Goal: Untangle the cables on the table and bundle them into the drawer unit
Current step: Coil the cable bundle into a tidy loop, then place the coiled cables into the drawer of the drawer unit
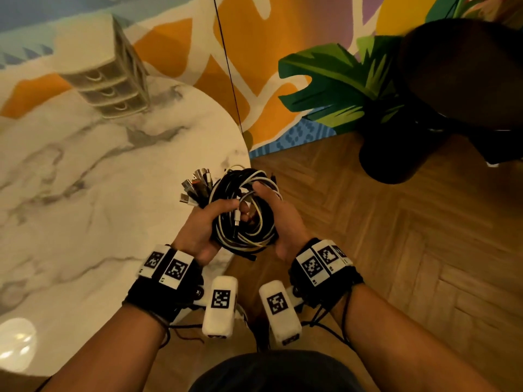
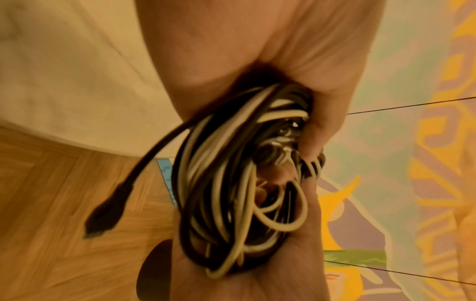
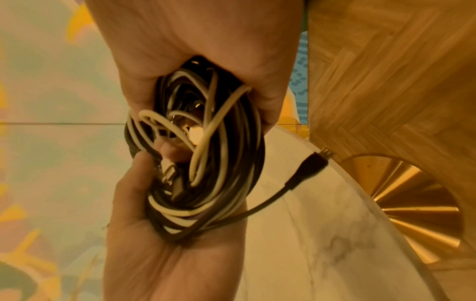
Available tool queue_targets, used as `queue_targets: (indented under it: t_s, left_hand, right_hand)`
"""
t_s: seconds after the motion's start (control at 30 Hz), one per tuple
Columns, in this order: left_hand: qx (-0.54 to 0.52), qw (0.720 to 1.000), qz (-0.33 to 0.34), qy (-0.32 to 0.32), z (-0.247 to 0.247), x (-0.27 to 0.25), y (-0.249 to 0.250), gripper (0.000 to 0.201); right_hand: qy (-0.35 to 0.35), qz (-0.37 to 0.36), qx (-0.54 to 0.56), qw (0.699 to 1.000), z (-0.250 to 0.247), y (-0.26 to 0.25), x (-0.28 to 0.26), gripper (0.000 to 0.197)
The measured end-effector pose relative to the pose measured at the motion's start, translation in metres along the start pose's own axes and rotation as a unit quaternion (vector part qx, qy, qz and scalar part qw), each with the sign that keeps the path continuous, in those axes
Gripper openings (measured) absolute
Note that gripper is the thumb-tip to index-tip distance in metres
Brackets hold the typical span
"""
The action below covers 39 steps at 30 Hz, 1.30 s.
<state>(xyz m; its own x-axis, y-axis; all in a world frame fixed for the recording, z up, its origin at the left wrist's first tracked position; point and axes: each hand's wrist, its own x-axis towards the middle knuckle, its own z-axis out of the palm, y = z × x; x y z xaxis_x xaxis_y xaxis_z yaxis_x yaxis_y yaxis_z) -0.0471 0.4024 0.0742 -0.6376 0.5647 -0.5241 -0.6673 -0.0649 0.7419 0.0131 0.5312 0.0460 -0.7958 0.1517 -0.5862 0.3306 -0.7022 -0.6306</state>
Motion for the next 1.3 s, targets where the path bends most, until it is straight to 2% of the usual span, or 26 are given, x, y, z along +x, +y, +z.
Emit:
queue_targets:
  t_s: [0.13, 0.2, 0.3, 0.43, 0.6, 0.73, 0.87, 0.93, 1.0, 1.03, 1.1, 1.17, 1.23, 1.3]
  left_hand:
    - [0.003, 0.994, 0.038, 0.102, -0.002, -0.003, -0.003, 0.024]
    - [0.006, 0.991, 0.023, 0.129, -0.007, -0.006, -0.001, 0.031]
    - [0.005, 0.991, -0.031, 0.133, -0.024, -0.009, 0.007, 0.038]
    - [-0.009, 0.988, -0.050, 0.146, -0.055, -0.009, 0.023, 0.049]
    - [-0.023, 0.980, -0.014, 0.200, -0.101, -0.007, 0.038, 0.034]
    - [-0.068, 0.972, 0.015, 0.223, -0.141, -0.008, 0.063, 0.027]
    - [-0.110, 0.964, 0.063, 0.235, -0.186, -0.012, 0.104, 0.022]
    - [-0.105, 0.957, 0.099, 0.252, -0.210, -0.018, 0.127, 0.018]
    - [-0.094, 0.947, 0.136, 0.274, -0.233, -0.026, 0.151, 0.019]
    - [-0.091, 0.943, 0.152, 0.282, -0.241, -0.030, 0.161, 0.022]
    - [-0.094, 0.932, 0.185, 0.296, -0.260, -0.038, 0.180, 0.025]
    - [-0.117, 0.921, 0.209, 0.308, -0.279, -0.042, 0.195, 0.024]
    - [-0.132, 0.916, 0.218, 0.311, -0.294, -0.043, 0.204, 0.026]
    - [-0.139, 0.914, 0.221, 0.311, -0.308, -0.043, 0.209, 0.031]
  right_hand:
    - [-0.005, 0.004, -0.018, 1.000, 0.007, -0.001, 0.000, 0.042]
    - [-0.026, 0.022, -0.040, 0.999, 0.011, 0.000, 0.002, 0.047]
    - [-0.065, 0.054, -0.062, 0.994, 0.021, 0.001, 0.008, 0.047]
    - [-0.082, 0.080, -0.093, 0.989, 0.047, 0.009, 0.026, 0.046]
    - [-0.091, 0.091, -0.132, 0.983, 0.095, 0.020, 0.060, 0.058]
    - [-0.139, 0.093, -0.175, 0.970, 0.142, 0.027, 0.091, 0.052]
    - [-0.187, 0.124, -0.161, 0.961, 0.190, 0.032, 0.133, 0.069]
    - [-0.164, 0.094, -0.243, 0.951, 0.213, 0.038, 0.166, 0.058]
    - [-0.100, 0.004, -0.388, 0.916, 0.233, 0.042, 0.203, 0.031]
    - [-0.081, -0.055, -0.464, 0.881, 0.238, 0.043, 0.221, 0.022]
    - [-0.067, -0.129, -0.582, 0.800, 0.252, 0.046, 0.258, 0.031]
    - [-0.074, -0.164, -0.650, 0.739, 0.269, 0.046, 0.292, 0.047]
    - [-0.072, -0.169, -0.699, 0.691, 0.281, 0.044, 0.322, 0.058]
    - [-0.049, -0.156, -0.730, 0.663, 0.292, 0.039, 0.345, 0.062]
